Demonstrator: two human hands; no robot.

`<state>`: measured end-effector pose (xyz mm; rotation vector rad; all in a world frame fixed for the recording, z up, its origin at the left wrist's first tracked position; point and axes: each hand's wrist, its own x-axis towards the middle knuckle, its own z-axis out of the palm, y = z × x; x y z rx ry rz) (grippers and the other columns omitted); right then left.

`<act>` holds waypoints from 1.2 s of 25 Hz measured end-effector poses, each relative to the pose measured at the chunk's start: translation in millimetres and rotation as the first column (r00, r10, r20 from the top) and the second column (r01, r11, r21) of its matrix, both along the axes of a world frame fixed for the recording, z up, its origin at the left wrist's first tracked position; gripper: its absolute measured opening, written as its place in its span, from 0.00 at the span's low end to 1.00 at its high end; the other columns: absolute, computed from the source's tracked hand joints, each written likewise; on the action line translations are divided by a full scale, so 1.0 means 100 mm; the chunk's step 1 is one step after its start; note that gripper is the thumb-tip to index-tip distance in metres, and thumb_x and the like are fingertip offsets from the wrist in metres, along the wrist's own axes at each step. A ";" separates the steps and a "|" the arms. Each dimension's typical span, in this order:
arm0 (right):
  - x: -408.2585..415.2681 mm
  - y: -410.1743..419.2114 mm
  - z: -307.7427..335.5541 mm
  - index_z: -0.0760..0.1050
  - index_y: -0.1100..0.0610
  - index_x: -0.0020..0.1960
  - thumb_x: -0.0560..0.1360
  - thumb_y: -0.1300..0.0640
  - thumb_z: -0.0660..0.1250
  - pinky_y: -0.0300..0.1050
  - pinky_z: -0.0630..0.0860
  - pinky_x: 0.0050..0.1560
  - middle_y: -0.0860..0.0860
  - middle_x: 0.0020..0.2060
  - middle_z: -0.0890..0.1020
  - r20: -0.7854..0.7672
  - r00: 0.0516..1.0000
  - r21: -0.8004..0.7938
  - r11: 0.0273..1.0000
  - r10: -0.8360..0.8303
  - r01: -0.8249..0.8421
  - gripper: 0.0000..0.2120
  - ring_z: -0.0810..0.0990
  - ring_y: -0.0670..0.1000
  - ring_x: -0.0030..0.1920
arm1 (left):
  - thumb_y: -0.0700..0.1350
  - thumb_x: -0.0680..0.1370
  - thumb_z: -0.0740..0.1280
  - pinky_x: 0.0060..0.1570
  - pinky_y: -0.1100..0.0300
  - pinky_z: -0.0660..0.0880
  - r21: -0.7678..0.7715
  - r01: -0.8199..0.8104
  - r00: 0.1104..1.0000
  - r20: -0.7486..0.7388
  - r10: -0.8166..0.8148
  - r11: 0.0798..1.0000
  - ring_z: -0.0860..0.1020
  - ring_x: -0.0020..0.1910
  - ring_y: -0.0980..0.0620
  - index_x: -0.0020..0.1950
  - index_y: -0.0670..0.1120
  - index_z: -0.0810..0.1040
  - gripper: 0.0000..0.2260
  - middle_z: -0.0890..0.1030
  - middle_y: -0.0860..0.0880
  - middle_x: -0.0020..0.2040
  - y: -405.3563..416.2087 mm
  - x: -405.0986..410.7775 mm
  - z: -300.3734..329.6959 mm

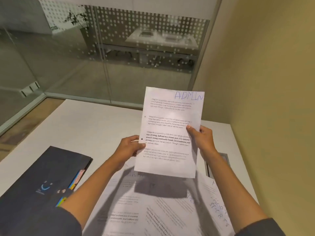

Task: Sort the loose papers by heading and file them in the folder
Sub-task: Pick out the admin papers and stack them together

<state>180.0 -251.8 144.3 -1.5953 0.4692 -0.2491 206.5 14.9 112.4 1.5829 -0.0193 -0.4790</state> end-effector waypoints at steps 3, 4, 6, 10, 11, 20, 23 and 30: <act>-0.16 0.00 -0.41 0.79 0.60 0.60 0.77 0.57 0.70 0.36 0.75 0.40 0.53 0.52 0.85 -0.141 0.988 0.040 0.996 -0.067 0.073 0.14 0.84 0.49 0.47 | 0.32 0.76 0.67 0.35 0.62 0.78 0.014 -0.122 0.989 -0.079 0.123 0.992 0.84 0.37 0.50 0.52 0.39 0.79 0.07 0.86 0.43 0.46 -0.17 -0.11 -0.27; -0.24 0.01 -0.58 0.79 0.60 0.59 0.76 0.56 0.70 0.37 0.74 0.38 0.52 0.51 0.84 -0.190 0.978 0.027 0.996 -0.083 0.090 0.13 0.83 0.50 0.48 | 0.31 0.76 0.67 0.32 0.63 0.77 0.033 -0.157 0.982 -0.102 0.159 0.987 0.84 0.35 0.51 0.52 0.38 0.79 0.07 0.85 0.43 0.45 -0.22 -0.11 -0.37; -0.40 0.04 -0.89 0.79 0.59 0.51 0.75 0.58 0.68 0.39 0.70 0.34 0.49 0.42 0.83 -0.287 0.955 -0.024 0.997 -0.072 0.068 0.07 0.81 0.48 0.41 | 0.29 0.76 0.65 0.27 0.67 0.74 0.073 -0.203 0.968 -0.138 0.211 0.977 0.81 0.29 0.56 0.50 0.36 0.78 0.06 0.83 0.42 0.42 -0.27 -0.12 -0.54; -0.51 0.04 -1.36 0.80 0.57 0.45 0.74 0.65 0.68 0.29 0.70 0.31 0.42 0.36 0.81 -0.361 0.932 -0.107 0.994 -0.041 0.002 0.05 0.78 0.41 0.35 | 0.25 0.76 0.62 0.31 0.67 0.77 0.081 -0.238 0.948 -0.197 0.250 0.968 0.83 0.30 0.55 0.50 0.31 0.76 0.06 0.83 0.44 0.39 -0.35 -0.04 -0.87; -0.48 0.03 -1.39 0.81 0.57 0.47 0.74 0.65 0.69 0.27 0.71 0.31 0.43 0.38 0.82 -0.359 0.932 -0.120 0.993 -0.043 0.000 0.05 0.79 0.41 0.36 | 0.24 0.76 0.63 0.33 0.67 0.78 0.083 -0.242 0.947 -0.196 0.254 0.967 0.83 0.32 0.54 0.50 0.32 0.76 0.07 0.84 0.45 0.38 -0.37 0.01 -0.93; 0.26 -0.39 -1.68 0.81 0.55 0.47 0.70 0.62 0.73 0.40 0.78 0.38 0.50 0.39 0.85 -0.362 0.900 -0.174 0.966 -0.243 0.190 0.07 0.85 0.52 0.40 | 0.26 0.75 0.65 0.35 0.68 0.78 0.169 -0.197 0.972 -0.091 0.215 0.966 0.82 0.36 0.52 0.52 0.36 0.77 0.09 0.81 0.46 0.39 -0.97 0.92 -1.13; 0.48 -0.61 -1.76 0.80 0.57 0.51 0.71 0.63 0.74 0.35 0.74 0.35 0.52 0.41 0.84 -0.379 0.889 -0.200 0.961 -0.257 0.192 0.09 0.82 0.49 0.38 | 0.31 0.73 0.70 0.51 0.56 0.79 0.286 -0.165 0.981 -0.055 0.189 0.944 0.80 0.42 0.46 0.50 0.41 0.79 0.09 0.82 0.45 0.39 -1.07 1.23 -1.40; 0.70 -0.77 -2.03 0.79 0.59 0.54 0.69 0.59 0.77 0.33 0.68 0.34 0.51 0.41 0.82 -0.395 0.876 -0.256 0.949 -0.277 0.185 0.16 0.78 0.47 0.38 | 0.36 0.73 0.71 0.53 0.58 0.76 0.391 -0.165 0.982 -0.021 0.188 0.905 0.79 0.47 0.49 0.52 0.43 0.80 0.09 0.82 0.46 0.45 -1.19 1.49 -1.74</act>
